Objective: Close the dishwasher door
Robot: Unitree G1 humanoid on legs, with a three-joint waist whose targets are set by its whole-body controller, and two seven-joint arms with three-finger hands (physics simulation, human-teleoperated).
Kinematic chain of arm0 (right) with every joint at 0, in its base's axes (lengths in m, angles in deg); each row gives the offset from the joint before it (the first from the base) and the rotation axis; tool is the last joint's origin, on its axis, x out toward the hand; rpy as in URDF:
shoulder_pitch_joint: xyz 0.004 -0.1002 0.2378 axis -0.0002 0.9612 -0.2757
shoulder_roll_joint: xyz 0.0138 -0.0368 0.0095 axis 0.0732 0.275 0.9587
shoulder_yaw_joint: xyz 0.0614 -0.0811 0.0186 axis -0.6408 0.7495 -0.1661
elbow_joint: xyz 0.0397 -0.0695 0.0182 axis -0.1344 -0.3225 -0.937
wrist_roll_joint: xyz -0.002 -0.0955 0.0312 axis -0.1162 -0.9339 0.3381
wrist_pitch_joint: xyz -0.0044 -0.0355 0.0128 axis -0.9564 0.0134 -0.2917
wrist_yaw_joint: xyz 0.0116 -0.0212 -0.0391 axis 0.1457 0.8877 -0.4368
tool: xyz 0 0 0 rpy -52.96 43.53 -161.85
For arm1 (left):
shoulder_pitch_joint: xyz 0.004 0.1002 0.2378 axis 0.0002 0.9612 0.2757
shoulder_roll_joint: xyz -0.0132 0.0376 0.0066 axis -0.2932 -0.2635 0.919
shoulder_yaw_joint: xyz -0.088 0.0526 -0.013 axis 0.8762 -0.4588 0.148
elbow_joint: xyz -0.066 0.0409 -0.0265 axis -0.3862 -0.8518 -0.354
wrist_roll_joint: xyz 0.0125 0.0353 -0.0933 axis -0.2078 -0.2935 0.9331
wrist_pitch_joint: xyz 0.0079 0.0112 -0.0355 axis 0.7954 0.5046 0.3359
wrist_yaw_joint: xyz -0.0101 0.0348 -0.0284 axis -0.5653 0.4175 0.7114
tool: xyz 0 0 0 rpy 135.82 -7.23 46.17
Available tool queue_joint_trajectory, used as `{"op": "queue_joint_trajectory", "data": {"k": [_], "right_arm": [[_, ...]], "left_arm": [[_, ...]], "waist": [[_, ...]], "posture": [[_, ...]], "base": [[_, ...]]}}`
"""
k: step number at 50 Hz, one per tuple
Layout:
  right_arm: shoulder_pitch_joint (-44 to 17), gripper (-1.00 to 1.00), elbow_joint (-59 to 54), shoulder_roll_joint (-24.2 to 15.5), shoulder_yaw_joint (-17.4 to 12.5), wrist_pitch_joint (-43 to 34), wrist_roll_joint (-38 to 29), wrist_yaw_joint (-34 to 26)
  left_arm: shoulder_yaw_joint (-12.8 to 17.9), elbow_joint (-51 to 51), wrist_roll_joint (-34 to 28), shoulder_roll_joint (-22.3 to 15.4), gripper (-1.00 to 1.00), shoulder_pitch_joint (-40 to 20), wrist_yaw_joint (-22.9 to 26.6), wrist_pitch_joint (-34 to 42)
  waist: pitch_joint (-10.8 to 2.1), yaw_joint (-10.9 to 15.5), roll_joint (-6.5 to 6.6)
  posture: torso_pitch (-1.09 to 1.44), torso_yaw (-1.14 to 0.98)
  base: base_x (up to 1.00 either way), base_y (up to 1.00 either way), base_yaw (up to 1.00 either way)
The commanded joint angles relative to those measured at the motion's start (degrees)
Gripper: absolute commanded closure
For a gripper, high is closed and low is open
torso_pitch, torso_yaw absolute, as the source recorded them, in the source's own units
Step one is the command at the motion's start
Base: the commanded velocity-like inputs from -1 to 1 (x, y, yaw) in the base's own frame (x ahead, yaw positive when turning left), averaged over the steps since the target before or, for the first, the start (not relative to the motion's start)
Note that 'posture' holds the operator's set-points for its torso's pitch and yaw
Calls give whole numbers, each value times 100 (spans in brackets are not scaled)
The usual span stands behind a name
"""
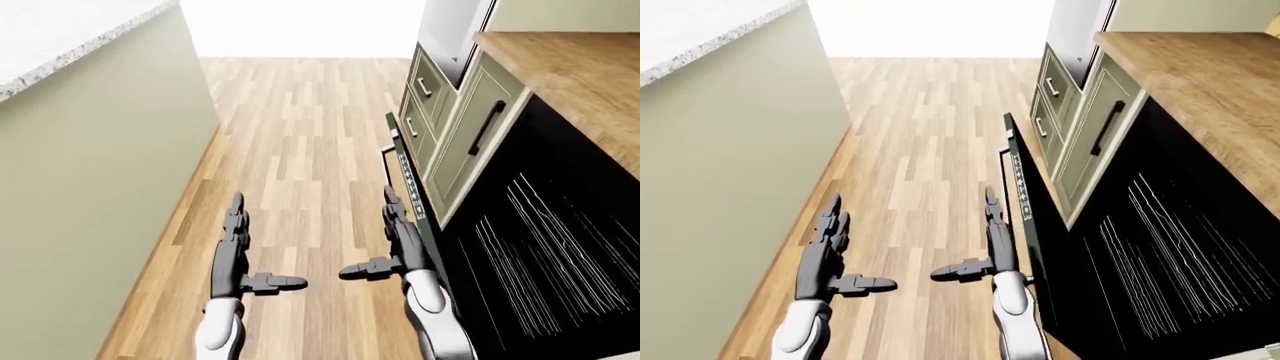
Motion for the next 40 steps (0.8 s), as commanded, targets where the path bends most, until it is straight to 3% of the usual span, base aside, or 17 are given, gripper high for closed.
{"op": "queue_joint_trajectory", "data": {"k": [1,6,9,19,32,40], "right_arm": [[-298,-100,-68,50,38,287,14,7],[-693,-100,-1206,136,11,863,41,29],[-1063,-100,-2324,93,-189,1452,158,57],[-2814,-100,-7347,-25,-857,4008,701,-105],[-2541,-100,-8018,-23,-1494,3878,684,-602],[-2298,-100,-8074,-111,-1775,3654,460,-486]], "left_arm": [[-49,196,-45,-24,-100,-62,47,-162],[-5,325,72,-32,-100,-57,161,-11],[-8,303,71,-19,-100,-42,169,-35],[-12,393,58,-12,-100,-17,144,-73],[18,420,99,-17,-100,-26,158,-35],[24,450,119,-15,-100,-24,157,-3]], "waist": [[-98,-4,14],[-95,-17,39],[-98,-16,48],[-146,-47,72],[-139,2,22],[-122,20,-2]], "posture": [[0,0],[0,0],[0,0],[0,0],[0,0],[0,0]], "base": [[0,0,0],[0,0,0],[0,0,0],[0,0,0],[0,0,0],[0,0,0]]}}
